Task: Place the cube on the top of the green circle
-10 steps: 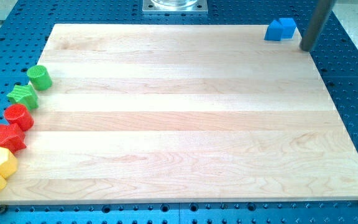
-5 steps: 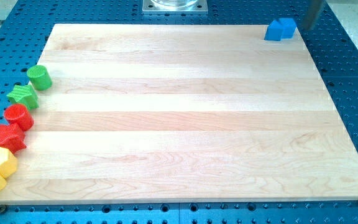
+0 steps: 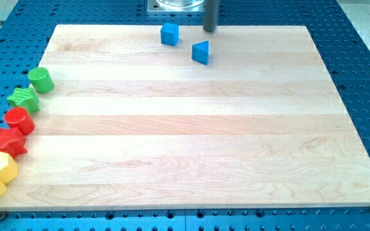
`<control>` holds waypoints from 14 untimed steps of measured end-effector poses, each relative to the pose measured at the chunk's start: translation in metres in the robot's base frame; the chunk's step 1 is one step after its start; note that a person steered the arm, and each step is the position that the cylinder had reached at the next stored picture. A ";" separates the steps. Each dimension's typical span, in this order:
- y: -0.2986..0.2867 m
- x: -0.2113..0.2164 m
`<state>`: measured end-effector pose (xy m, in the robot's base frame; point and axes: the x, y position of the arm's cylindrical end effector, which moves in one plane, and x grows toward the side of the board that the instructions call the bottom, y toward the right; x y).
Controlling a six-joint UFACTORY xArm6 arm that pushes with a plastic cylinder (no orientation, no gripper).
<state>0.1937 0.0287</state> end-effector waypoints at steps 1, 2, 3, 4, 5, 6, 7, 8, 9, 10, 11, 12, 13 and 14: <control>-0.080 0.011; -0.108 0.022; -0.052 0.019; 0.000 0.019; 0.022 0.025; -0.033 0.032; -0.097 0.041; -0.036 0.026; -0.025 0.057; -0.107 0.082; -0.167 0.083; -0.189 0.095; -0.136 0.101; -0.140 0.129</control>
<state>0.3224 -0.1114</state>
